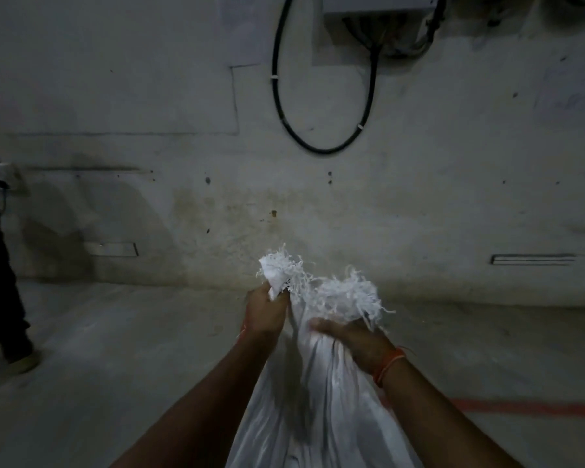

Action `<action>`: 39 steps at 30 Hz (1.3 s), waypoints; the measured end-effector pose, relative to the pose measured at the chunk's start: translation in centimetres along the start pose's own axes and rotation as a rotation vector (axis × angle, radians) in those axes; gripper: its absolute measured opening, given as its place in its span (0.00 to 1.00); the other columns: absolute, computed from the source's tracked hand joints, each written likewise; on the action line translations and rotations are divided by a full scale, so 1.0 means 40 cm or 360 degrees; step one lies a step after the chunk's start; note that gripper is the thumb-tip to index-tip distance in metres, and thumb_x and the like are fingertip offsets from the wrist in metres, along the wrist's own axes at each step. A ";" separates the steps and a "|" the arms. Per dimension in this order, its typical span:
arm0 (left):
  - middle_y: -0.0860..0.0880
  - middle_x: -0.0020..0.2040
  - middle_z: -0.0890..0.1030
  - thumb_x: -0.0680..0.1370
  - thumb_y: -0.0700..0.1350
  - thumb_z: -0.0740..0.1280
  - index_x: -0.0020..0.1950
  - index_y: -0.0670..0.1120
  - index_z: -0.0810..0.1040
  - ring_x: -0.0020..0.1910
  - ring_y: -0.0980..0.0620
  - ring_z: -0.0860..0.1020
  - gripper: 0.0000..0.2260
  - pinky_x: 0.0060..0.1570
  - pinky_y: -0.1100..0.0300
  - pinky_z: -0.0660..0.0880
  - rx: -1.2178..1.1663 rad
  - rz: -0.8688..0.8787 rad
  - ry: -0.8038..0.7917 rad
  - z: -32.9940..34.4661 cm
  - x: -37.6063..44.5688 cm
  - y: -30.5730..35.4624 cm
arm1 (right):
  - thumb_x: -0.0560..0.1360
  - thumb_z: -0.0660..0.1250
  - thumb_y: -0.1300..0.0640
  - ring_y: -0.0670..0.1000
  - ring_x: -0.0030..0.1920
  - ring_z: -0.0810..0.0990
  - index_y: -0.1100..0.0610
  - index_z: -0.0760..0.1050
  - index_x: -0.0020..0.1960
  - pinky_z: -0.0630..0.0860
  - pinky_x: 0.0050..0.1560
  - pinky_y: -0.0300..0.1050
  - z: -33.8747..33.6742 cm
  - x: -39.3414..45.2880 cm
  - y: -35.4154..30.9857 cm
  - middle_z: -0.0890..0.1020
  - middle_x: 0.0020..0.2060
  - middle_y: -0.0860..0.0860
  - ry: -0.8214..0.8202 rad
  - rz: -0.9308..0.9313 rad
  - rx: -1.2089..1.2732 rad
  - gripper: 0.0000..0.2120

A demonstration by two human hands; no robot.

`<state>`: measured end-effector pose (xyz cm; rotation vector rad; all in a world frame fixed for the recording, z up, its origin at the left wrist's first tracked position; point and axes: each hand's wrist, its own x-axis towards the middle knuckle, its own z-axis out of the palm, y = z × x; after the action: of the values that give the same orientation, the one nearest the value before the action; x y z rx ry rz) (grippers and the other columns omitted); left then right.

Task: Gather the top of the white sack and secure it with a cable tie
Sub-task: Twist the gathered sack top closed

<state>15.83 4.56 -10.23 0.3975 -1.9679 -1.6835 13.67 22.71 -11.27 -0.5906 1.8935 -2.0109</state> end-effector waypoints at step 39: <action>0.45 0.29 0.83 0.69 0.35 0.77 0.29 0.41 0.84 0.35 0.45 0.83 0.09 0.46 0.52 0.81 -0.0378 -0.0992 -0.0526 0.112 -0.032 -0.017 | 0.71 0.74 0.68 0.32 0.62 0.73 0.54 0.58 0.73 0.69 0.64 0.30 0.100 -0.033 0.216 0.70 0.66 0.44 0.0144 0.0056 -0.0316 0.38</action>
<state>14.32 8.82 -11.60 0.7374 -1.9493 -2.4803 16.38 19.26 -19.81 -0.5189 2.1586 -1.8706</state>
